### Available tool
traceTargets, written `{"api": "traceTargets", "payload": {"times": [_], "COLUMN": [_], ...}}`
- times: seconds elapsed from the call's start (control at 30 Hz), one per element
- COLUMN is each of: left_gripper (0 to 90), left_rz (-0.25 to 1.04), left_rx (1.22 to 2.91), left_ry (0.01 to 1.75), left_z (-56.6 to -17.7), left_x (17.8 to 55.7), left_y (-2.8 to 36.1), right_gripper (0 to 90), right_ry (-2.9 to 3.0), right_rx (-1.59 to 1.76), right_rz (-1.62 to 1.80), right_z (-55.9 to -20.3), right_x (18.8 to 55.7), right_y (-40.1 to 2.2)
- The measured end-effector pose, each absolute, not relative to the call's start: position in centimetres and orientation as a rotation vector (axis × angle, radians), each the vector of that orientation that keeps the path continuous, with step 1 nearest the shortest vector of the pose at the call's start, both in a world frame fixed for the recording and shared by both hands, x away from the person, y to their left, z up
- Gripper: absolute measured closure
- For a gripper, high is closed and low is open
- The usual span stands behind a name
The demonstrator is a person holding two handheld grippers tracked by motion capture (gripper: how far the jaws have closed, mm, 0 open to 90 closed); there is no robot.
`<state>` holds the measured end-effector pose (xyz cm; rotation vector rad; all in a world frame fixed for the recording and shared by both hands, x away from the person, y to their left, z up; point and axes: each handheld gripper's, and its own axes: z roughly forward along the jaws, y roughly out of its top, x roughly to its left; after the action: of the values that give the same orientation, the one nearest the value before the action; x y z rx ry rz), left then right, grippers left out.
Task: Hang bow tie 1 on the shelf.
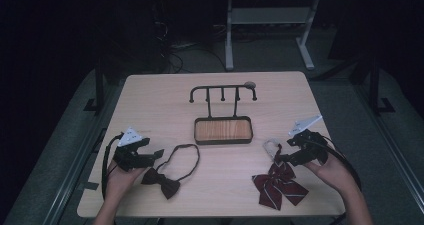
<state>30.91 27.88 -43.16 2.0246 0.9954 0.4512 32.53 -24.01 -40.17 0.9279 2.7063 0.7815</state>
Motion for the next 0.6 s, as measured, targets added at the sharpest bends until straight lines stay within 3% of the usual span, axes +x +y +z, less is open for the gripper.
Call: {"api": "traceTargets", "payload": {"times": [0.6], "left_gripper": [26.6], "left_rz": [0.449], "left_rx": [2.028], "left_ry": [0.994], "left_z": [-43.2], "left_x": [30.9], "left_y": [27.9], "right_gripper": [43.7], "right_ry": [2.78], "right_rx": [0.953], "right_rz": [0.708], "right_z": [-40.8], "right_x": [35.9], "right_y": [-22.7]}}
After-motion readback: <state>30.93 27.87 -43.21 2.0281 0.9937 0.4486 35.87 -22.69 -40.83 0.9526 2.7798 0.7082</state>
